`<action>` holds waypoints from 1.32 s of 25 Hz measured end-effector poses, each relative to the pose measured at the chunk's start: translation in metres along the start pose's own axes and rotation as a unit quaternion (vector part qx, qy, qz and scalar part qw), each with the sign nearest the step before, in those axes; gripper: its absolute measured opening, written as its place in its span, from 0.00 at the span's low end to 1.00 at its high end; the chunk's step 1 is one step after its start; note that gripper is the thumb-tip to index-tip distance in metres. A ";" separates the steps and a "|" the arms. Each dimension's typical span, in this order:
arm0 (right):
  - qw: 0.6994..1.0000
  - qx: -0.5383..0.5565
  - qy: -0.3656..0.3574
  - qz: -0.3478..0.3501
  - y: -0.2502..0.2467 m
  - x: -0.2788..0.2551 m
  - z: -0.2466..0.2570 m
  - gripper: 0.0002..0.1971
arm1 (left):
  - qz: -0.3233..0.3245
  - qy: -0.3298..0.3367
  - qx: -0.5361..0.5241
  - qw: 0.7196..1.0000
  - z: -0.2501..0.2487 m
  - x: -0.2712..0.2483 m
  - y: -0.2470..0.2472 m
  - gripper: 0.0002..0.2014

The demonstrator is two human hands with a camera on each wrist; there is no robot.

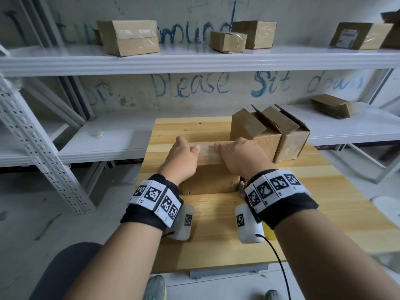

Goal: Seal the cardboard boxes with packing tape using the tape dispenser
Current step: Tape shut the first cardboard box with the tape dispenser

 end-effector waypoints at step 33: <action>0.993 -0.006 0.009 0.118 0.016 -0.094 -0.094 0.64 | 0.035 0.002 0.032 0.999 0.005 0.012 0.000 0.24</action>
Point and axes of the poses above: each hand's wrist, its own x-axis towards the middle knuckle, its own y-axis out of the palm, z = x × y, the point moved 9 cm from there along x, towards the middle knuckle, and after that the axes turned 8 degrees about z, right-handed, at the moved point
